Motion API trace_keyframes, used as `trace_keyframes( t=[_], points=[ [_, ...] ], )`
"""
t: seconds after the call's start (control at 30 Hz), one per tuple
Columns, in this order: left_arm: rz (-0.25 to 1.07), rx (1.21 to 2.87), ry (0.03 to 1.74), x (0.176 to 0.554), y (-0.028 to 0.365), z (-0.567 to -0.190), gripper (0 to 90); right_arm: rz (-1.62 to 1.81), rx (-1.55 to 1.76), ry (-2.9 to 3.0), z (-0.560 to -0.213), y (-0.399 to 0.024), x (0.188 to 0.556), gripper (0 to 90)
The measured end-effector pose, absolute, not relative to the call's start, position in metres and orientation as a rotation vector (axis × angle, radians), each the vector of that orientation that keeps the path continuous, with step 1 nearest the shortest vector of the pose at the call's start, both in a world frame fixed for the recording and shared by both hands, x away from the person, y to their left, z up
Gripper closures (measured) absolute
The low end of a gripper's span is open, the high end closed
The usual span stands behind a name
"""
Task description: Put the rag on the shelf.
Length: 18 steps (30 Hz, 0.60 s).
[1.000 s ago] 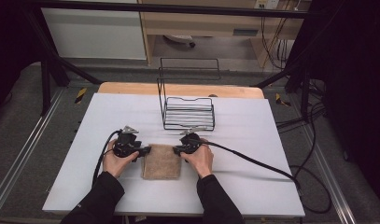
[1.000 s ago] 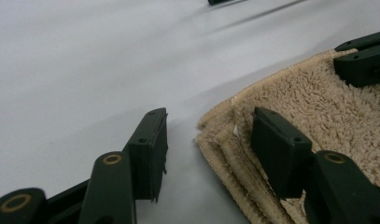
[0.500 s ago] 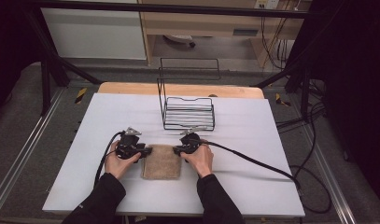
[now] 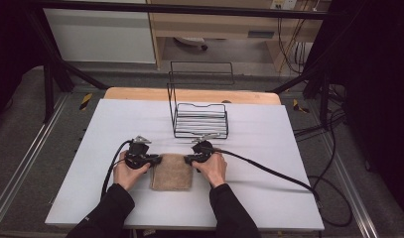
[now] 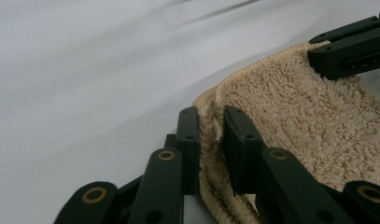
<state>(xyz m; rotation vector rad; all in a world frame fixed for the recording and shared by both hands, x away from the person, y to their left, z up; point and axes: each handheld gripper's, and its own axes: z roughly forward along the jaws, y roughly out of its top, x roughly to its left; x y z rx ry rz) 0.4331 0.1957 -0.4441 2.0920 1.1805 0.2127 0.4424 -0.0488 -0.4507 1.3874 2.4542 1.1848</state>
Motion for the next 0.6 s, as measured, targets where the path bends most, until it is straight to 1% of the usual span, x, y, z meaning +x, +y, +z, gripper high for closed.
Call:
trace_keyframes(
  t=[0.17,0.6],
  points=[
    [0.211,2.089,1.185,0.4324,0.1954,-0.4438,79.0,1.187,1.396,2.439,-0.4510,-0.0487,0.4420,84.8],
    [0.239,2.061,1.174,0.4287,0.1954,-0.4405,81.6,1.231,1.400,2.407,-0.4435,-0.0513,0.4377,86.7]
  ],
)
